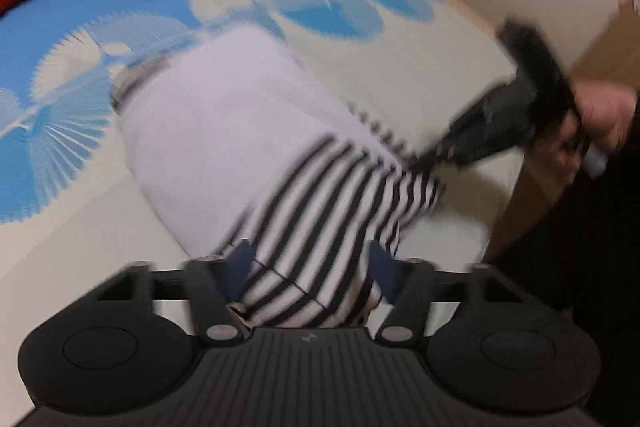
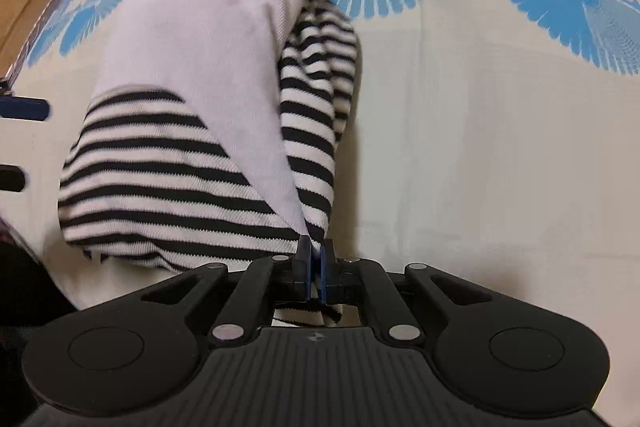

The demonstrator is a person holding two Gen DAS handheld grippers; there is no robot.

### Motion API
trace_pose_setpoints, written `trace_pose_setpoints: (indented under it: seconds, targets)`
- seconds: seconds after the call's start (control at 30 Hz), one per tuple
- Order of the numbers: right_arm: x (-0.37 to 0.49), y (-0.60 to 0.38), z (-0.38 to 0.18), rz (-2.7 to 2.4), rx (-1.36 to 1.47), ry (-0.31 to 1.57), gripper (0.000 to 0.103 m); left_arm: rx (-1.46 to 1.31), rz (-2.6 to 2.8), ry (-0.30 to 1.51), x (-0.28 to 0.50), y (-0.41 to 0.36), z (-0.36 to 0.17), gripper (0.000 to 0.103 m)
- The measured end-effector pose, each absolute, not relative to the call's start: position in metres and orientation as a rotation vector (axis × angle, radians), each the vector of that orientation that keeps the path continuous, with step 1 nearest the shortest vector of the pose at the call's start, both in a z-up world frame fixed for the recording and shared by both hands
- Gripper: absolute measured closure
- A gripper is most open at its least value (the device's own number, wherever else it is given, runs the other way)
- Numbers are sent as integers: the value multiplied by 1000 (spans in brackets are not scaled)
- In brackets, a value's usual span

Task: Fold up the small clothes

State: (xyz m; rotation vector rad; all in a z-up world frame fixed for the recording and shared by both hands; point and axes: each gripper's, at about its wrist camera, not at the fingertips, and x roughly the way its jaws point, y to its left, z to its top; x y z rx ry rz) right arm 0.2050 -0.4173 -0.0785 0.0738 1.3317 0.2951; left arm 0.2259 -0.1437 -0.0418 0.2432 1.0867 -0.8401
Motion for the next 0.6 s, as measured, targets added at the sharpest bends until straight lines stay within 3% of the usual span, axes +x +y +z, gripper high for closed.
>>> trace_pose_setpoints:
  seconds: [0.23, 0.3, 0.4, 0.47, 0.57, 0.6]
  targets:
    - [203, -420, -76, 294, 83, 1317, 95, 432, -769, 1100, 219, -181, -82, 55]
    - [206, -425, -76, 247, 97, 1322, 81, 430, -754, 1104, 217, -178, -81, 52]
    - [214, -439, -66, 197, 164, 1242, 78, 404, -735, 1101, 216, -171, -70, 43]
    - [219, -452, -56, 170, 256, 1163, 76, 351, -709, 1084, 222, -160, -61, 43]
    - [226, -472, -42, 62, 405, 1023, 59, 224, -663, 1056, 233, -137, -43, 43]
    - [228, -475, -39, 35, 442, 990, 58, 177, -639, 1051, 239, -128, -38, 43]
